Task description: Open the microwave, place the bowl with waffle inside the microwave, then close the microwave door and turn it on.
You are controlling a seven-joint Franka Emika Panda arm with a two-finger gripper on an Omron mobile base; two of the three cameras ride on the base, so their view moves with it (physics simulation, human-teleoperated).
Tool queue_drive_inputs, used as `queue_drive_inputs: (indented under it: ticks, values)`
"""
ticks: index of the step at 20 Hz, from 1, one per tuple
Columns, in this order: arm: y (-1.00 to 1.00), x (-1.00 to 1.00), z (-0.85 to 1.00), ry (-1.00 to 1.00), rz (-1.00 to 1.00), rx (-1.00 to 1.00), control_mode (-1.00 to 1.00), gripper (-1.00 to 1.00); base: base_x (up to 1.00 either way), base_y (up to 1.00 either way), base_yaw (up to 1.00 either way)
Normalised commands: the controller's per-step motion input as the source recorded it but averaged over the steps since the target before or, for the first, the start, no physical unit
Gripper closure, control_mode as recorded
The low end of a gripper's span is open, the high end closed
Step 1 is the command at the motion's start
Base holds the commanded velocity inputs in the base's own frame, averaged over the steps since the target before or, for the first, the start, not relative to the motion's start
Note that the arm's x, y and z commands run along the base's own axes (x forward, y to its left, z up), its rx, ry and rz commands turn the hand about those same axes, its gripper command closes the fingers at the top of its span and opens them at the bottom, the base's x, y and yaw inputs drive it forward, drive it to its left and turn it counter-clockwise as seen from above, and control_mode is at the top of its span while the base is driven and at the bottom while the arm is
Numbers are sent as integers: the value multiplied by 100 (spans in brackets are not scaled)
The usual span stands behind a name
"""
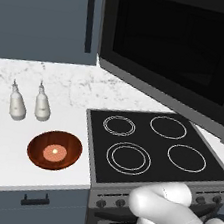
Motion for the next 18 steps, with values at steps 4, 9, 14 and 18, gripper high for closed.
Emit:
queue_drive_inputs:
  ticks: [4, 9, 14, 18]
  values:
    - [82, -42, 0, -3, 6, -4, -100, -100, 0, 0, 0]
    - [100, 0, 0, 0, 0, -5, -100, -100, 0, 0, 0]
    - [91, 0, -2, 0, 0, 0, -100, -100, 0, 0, 0]
    - [36, 0, 0, 1, 0, 0, -100, -100, 0, 0, 0]
